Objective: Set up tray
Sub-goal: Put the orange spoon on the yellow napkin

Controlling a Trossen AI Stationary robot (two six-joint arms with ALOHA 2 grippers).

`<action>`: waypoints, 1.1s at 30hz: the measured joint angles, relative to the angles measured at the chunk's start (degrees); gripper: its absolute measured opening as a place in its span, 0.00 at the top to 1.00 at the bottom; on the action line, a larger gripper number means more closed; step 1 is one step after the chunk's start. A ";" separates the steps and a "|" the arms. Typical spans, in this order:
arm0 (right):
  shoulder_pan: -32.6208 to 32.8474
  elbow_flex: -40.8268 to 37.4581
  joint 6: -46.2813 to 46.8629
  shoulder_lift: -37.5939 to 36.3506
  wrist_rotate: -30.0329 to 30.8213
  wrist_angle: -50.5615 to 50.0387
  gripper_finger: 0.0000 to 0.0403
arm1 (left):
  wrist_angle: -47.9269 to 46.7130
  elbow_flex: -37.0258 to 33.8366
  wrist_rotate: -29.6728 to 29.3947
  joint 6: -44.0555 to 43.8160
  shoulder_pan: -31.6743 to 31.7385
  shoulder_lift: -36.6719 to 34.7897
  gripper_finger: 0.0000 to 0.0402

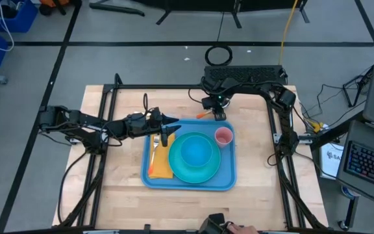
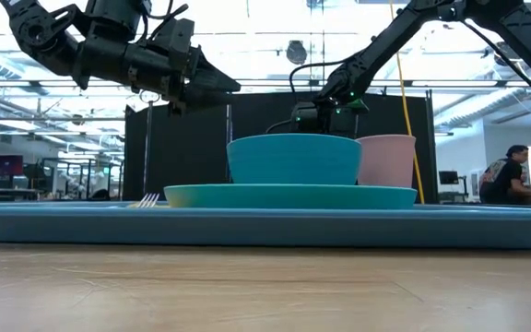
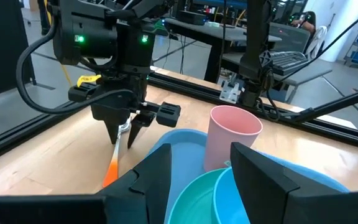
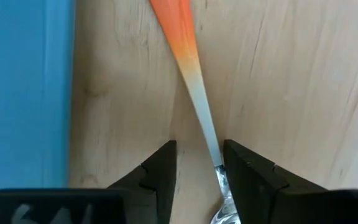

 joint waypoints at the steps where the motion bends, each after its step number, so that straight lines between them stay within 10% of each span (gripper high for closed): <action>1: -0.03 0.00 0.00 0.00 -0.04 -0.04 0.71 | 0.00 0.00 -0.01 0.05 0.00 0.00 0.58; 13: -0.01 -0.04 -0.05 0.00 -0.14 0.16 0.97 | -0.15 0.00 0.00 0.06 0.00 0.04 0.58; 33: 2.29 -0.04 -6.78 -0.03 7.87 5.46 1.00 | -1.76 0.02 -0.12 -0.42 -0.02 0.04 0.58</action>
